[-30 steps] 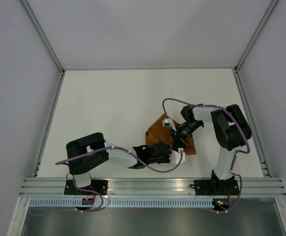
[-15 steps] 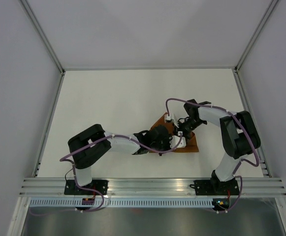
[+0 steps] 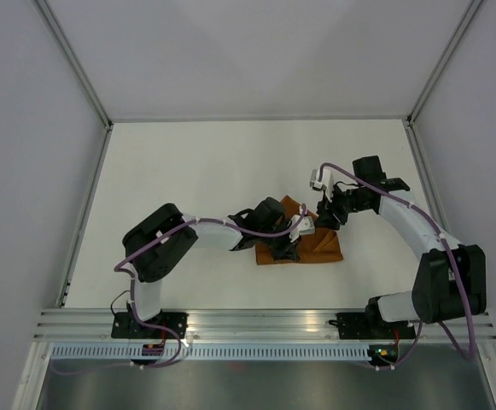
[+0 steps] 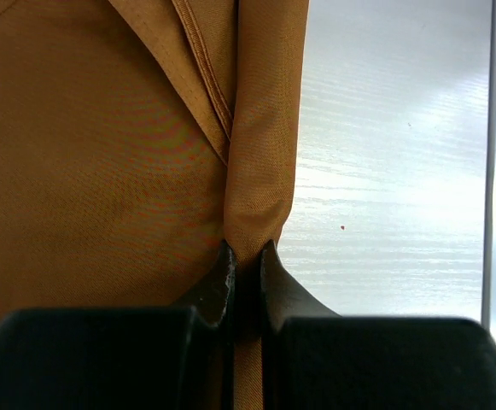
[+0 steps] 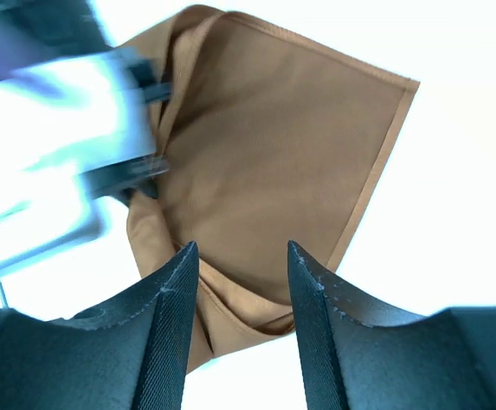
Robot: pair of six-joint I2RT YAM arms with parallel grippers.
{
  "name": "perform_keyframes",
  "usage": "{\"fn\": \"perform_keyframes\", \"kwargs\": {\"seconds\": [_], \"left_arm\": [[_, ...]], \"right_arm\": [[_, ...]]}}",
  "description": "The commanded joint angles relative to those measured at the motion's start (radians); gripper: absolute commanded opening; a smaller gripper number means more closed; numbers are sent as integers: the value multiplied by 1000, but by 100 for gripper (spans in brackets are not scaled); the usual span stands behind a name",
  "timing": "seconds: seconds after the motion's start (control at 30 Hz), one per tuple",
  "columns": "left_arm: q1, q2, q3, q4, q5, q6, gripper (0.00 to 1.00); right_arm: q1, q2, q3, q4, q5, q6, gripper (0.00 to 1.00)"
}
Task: Fold the napkin, place the utensils inside, and roll it up
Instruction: Roll the napkin with the utensil
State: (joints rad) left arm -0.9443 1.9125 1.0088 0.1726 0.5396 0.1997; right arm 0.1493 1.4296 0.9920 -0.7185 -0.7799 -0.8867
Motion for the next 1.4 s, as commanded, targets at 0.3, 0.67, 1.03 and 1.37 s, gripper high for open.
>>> {"fn": "perform_keyframes", "kwargs": {"seconds": [0.3,0.67,1.03,1.37], "left_arm": [[79,155,25,-133,171,-160,2],[98,204,47,-151,189,-189,2],[102,220,62,-162,195,-189,2],[110,246,82,-193,214,-189,2]], "right_arm": [[183,-365,-364,131,143,-123,54],[384,-354,-544,401,301,-40,58],[470,-324,-585,510,389,-15,57],[484,-336,-627,550,424,-21,57]]}}
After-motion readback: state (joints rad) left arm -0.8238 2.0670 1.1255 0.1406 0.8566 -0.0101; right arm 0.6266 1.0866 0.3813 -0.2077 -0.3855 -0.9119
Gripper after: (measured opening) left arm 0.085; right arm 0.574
